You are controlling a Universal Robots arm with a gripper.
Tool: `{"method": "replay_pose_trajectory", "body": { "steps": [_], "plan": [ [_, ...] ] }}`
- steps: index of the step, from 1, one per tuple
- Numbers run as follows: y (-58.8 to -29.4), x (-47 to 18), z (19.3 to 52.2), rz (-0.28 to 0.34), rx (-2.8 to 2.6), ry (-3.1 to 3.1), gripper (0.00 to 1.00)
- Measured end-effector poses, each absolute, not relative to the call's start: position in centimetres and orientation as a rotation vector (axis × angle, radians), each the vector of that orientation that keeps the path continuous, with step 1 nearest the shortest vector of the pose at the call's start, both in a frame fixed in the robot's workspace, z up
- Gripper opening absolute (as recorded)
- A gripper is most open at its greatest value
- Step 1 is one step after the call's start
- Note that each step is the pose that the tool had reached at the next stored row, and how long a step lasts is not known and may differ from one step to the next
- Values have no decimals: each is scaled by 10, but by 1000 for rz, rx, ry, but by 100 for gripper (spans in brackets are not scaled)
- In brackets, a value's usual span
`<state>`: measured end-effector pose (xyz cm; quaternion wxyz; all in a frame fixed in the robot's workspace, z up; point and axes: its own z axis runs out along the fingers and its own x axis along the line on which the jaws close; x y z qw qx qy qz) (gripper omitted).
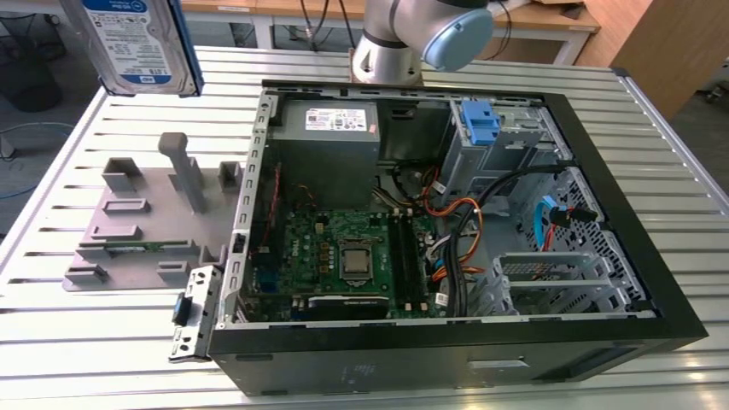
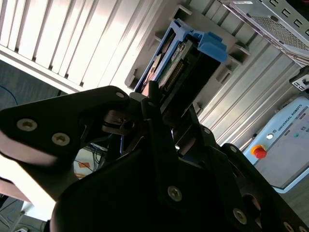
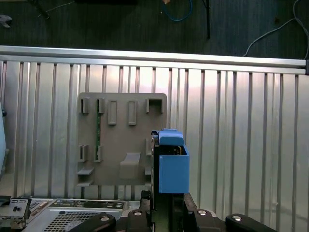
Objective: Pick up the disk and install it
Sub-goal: 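Pick up the disk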
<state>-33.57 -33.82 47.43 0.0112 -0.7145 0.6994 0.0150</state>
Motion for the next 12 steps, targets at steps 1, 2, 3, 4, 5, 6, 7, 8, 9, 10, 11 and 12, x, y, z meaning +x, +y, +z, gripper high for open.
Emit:
{"method": "replay_pose_trajectory", "body": {
  "steps": [1, 2, 3, 4, 5, 6, 7, 8, 9, 10, 11, 12],
  "plan": [
    [-338, -335, 474, 47, -2229, 2182, 35],
    [-338, -334, 474, 47, -2229, 2182, 35],
    [-338, -333, 474, 47, -2229, 2182, 35],
    [-338, -333, 474, 47, -2229, 2182, 35],
    [-338, -332, 474, 47, -2229, 2182, 35],
    [-338, -331, 474, 47, -2229, 2182, 35],
    [-338, -330, 474, 47, -2229, 2182, 35],
    [-338, -329, 474, 47, -2229, 2182, 35],
    [-338, -328, 474, 47, -2229, 2182, 35],
    [-338, -327, 474, 47, -2229, 2182, 35],
    [-338, -326, 474, 47, -2229, 2182, 35],
    [-338, -325, 474, 47, -2229, 2182, 35]
  ]
}}
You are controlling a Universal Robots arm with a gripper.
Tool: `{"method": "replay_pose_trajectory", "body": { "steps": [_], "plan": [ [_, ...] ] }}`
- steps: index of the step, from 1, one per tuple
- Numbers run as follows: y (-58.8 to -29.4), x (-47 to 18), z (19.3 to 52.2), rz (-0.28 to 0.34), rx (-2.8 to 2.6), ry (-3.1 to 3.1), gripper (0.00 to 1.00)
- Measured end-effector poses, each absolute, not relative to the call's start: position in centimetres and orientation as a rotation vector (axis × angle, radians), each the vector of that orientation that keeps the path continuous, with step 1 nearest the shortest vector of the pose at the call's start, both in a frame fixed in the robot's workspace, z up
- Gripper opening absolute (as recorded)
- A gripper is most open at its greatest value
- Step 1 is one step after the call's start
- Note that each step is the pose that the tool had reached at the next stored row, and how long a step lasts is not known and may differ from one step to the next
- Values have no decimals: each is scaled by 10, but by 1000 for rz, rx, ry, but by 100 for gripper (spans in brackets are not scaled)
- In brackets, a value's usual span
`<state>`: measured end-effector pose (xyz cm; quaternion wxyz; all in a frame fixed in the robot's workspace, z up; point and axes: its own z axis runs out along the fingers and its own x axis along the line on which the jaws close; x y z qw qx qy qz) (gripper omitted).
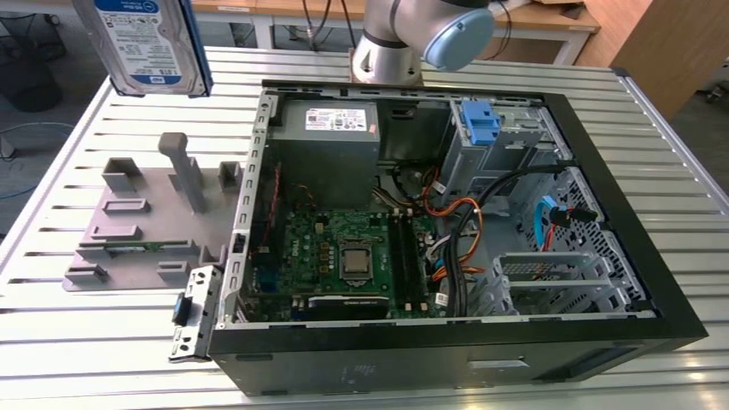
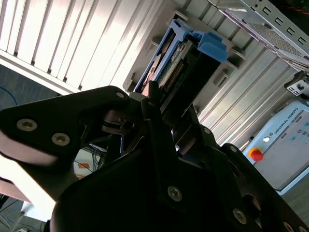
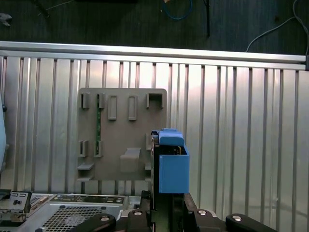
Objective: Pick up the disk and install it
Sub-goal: 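Pick up the disk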
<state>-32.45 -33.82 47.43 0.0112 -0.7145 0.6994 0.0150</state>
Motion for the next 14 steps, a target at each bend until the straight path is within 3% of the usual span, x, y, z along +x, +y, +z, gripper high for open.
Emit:
{"method": "replay_pose_trajectory", "body": {
  "steps": [14],
  "plan": [
    [-338, -309, 475, 47, -2228, 2182, 35]
  ]
}}
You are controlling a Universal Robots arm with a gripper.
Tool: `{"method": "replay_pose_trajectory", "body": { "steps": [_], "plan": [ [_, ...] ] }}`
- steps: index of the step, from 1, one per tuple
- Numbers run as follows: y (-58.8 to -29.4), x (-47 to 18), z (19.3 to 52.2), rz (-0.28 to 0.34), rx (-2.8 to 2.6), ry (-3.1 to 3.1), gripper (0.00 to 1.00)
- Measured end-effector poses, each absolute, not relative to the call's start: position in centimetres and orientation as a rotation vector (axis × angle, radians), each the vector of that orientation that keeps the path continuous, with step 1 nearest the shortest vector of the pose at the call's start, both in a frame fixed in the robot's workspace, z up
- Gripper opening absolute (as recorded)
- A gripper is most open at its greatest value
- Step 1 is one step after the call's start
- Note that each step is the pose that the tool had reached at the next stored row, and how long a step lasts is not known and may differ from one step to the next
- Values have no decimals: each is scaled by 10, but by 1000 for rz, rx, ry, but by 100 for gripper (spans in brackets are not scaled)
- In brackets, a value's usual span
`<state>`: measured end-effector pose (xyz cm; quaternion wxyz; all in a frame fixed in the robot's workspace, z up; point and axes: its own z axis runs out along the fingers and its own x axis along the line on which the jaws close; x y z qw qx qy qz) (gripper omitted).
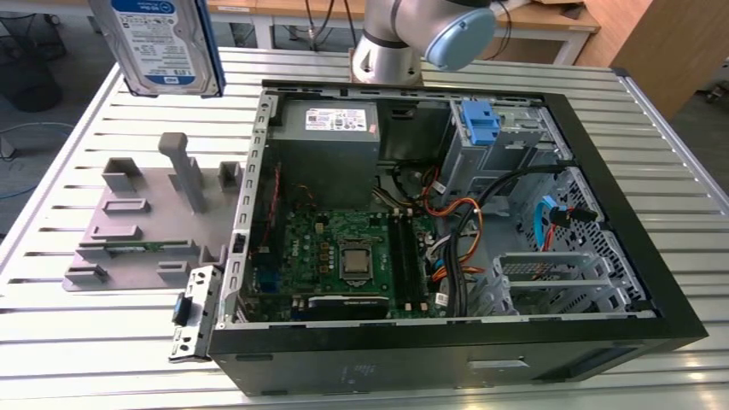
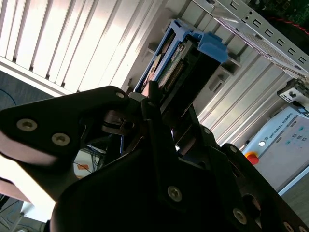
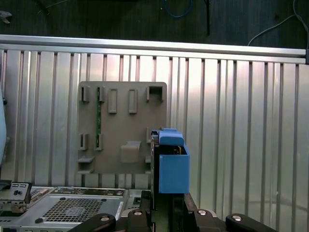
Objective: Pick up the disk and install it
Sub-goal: 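Pick up the disk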
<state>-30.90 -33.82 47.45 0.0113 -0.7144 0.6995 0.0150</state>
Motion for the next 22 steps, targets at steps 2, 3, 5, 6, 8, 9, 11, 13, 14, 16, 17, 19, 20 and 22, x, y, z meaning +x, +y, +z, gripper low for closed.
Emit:
{"method": "replay_pose_trajectory", "body": {
  "steps": [2, 3, 5, 6, 8, 9, 11, 13, 14, 16, 17, 19, 20, 22],
  "plan": [
    [-338, -309, 476, 47, -2228, 2181, 35],
    [-338, -309, 477, 47, -2228, 2181, 35],
    [-338, -309, 478, 47, -2228, 2181, 35],
    [-338, -309, 478, 47, -2228, 2181, 35],
    [-338, -308, 478, 48, -2229, 2181, 35],
    [-338, -307, 478, 48, -2229, 2181, 35],
    [-338, -304, 478, 48, -2228, 2181, 35],
    [-338, -301, 478, 48, -2228, 2181, 35],
    [-338, -299, 478, 48, -2228, 2181, 35],
    [-338, -296, 478, 48, -2228, 2182, 35],
    [-338, -294, 478, 48, -2228, 2181, 35],
    [-338, -291, 478, 48, -2229, 2182, 35],
    [-338, -290, 478, 48, -2229, 2182, 35],
    [-338, -288, 478, 48, -2228, 2182, 35]
  ]
}}
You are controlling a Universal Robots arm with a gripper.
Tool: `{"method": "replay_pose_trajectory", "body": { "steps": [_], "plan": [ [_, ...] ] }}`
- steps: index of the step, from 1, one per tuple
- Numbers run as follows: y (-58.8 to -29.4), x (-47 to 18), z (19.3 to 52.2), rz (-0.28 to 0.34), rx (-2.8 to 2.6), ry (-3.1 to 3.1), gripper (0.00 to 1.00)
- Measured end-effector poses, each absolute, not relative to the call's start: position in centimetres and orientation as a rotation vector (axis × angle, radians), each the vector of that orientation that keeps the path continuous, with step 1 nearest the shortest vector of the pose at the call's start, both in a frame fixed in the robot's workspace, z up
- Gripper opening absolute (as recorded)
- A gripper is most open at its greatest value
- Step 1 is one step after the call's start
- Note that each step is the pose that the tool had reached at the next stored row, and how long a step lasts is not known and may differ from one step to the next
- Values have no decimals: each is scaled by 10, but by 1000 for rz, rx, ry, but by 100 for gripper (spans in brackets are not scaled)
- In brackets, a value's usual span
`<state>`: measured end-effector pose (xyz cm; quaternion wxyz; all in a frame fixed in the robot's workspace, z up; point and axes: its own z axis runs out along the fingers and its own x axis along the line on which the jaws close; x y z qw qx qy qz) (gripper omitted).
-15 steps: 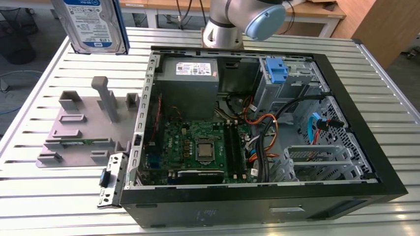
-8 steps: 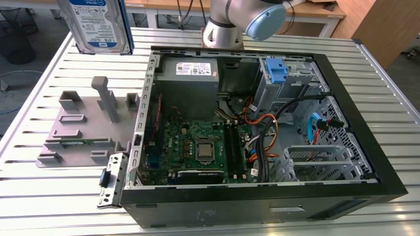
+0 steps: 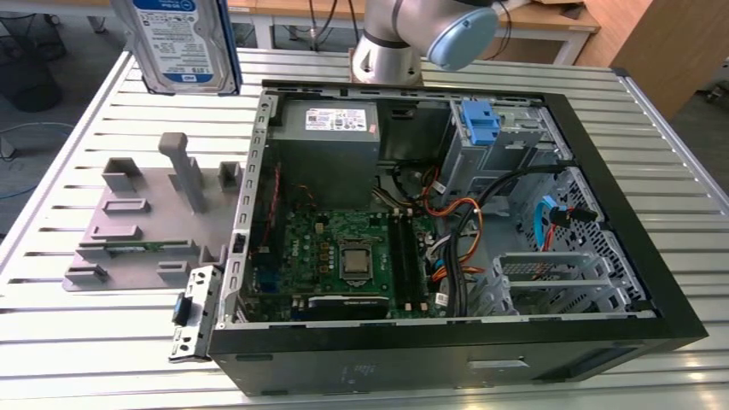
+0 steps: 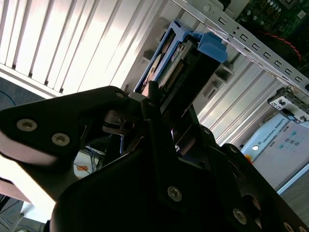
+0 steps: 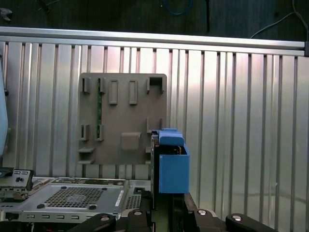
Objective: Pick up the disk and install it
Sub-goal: 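Pick up the disk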
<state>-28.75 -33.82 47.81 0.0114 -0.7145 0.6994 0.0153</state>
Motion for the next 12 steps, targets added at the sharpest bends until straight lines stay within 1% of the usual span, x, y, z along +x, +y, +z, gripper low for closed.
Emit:
{"method": "replay_pose_trajectory", "body": {
  "steps": [12],
  "plan": [
    [-338, -268, 478, 49, -2229, 2182, 35]
  ]
}}
